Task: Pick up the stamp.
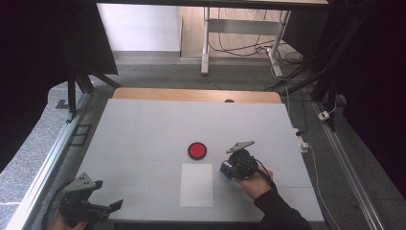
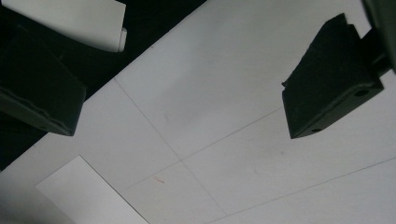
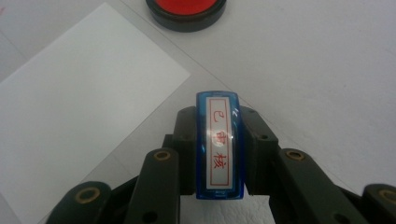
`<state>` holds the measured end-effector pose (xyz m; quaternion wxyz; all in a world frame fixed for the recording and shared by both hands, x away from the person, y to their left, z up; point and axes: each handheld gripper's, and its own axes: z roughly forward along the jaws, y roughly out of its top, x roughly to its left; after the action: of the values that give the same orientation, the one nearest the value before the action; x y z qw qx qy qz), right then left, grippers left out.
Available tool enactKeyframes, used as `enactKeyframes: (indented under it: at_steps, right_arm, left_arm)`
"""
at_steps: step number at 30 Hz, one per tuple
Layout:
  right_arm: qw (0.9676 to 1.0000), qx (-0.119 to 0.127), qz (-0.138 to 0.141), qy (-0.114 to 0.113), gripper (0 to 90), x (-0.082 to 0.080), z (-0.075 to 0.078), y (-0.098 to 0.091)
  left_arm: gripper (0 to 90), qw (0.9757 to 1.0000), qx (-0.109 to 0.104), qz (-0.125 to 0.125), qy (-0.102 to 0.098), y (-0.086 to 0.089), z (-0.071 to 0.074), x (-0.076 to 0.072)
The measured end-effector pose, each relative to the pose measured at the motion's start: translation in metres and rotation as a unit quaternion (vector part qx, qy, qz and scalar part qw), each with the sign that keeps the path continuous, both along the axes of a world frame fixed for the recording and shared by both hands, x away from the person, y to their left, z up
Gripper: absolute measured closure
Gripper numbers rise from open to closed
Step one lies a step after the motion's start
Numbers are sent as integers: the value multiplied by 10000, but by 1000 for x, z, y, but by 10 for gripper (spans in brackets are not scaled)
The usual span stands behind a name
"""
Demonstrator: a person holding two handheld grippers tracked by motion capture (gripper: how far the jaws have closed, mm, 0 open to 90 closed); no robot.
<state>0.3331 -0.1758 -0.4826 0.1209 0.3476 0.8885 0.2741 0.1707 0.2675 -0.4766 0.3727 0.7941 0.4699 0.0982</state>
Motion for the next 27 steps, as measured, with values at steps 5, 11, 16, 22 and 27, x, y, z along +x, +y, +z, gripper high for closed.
enactKeyframes:
  at_steps: [5, 11, 16, 22, 27]
  right_arm:
    - [9999, 79, 130, 0, 713, -1, 4, -3]
    - [9996, 215, 176, 29, 713, -2, 7, -5]
    - [9991, 308, 275, -14, 713, -3, 12, -6]
    - [9981, 413, 433, -156, 713, -7, 23, -8]
    - [9970, 589, 438, -247, 713, -8, 30, -11]
  left_arm:
    - [0, 10000, 10, -16, 7, -1, 0, 0]
    - [0, 10000, 10, -35, 10, -1, 0, 0]
    - [0, 10000, -40, -16, -13, 0, 0, 0]
    - [0, 10000, -25, -26, 1, 0, 0, 0]
    - [0, 10000, -37, -37, 52, 0, 0, 1]
